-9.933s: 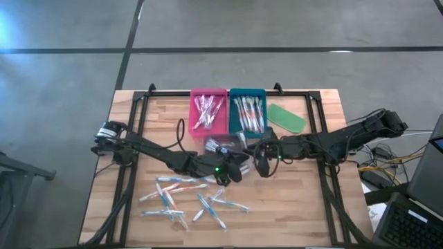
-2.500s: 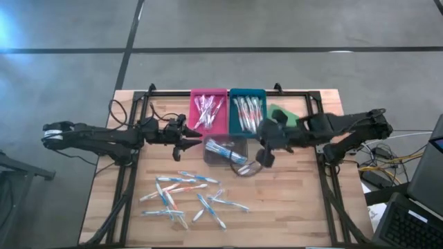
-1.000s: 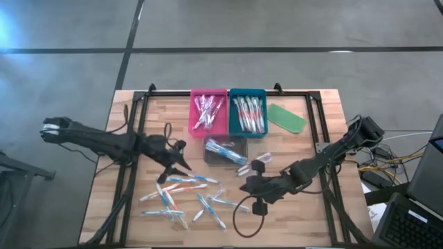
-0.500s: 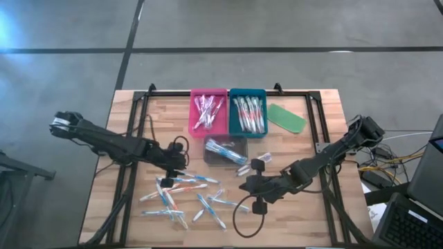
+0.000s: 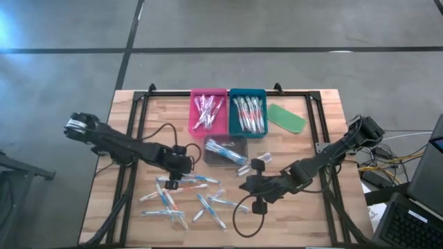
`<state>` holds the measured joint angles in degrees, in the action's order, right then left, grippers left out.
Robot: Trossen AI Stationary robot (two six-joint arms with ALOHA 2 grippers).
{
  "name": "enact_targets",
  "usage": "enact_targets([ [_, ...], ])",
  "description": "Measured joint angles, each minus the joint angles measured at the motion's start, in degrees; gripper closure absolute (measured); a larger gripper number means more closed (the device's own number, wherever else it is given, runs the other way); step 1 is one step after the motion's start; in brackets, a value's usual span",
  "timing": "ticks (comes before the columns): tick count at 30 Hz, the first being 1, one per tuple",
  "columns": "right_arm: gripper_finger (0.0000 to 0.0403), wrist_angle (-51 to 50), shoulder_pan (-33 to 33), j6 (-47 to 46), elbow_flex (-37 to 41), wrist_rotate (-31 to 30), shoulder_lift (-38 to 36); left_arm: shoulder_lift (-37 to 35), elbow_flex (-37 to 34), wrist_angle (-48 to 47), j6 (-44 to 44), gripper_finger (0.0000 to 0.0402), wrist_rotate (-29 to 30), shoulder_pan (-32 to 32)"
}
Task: Pick & Place Toothbrushes
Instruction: Put the blue toothbrush into the transparent gray bin
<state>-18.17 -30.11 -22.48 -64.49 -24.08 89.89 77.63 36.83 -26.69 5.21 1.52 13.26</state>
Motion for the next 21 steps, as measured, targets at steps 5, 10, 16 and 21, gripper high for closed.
enact_targets([
  [5, 0.0394, 0.0, 0.0, 0.0, 0.0, 0.0, 0.0, 4.0, 0.9, 0.1, 0.4, 0.0278, 0.0, 0.0],
  [10, 0.0394, 0.0, 0.0, 0.0, 0.0, 0.0, 0.0, 6.1, 2.5, -0.8, -0.3, 0.0283, 0.0, 0.0],
  [16, 0.0394, 0.0, 0.0, 0.0, 0.1, 0.0, 0.0, 6.0, 3.3, -1.0, -2.1, 0.0331, 0.1, 0.0],
  [21, 0.0394, 0.0, 0.0, 0.0, 0.4, 0.0, 0.0, 5.0, 3.7, -2.2, -2.2, 0.0355, 0.1, 0.0],
])
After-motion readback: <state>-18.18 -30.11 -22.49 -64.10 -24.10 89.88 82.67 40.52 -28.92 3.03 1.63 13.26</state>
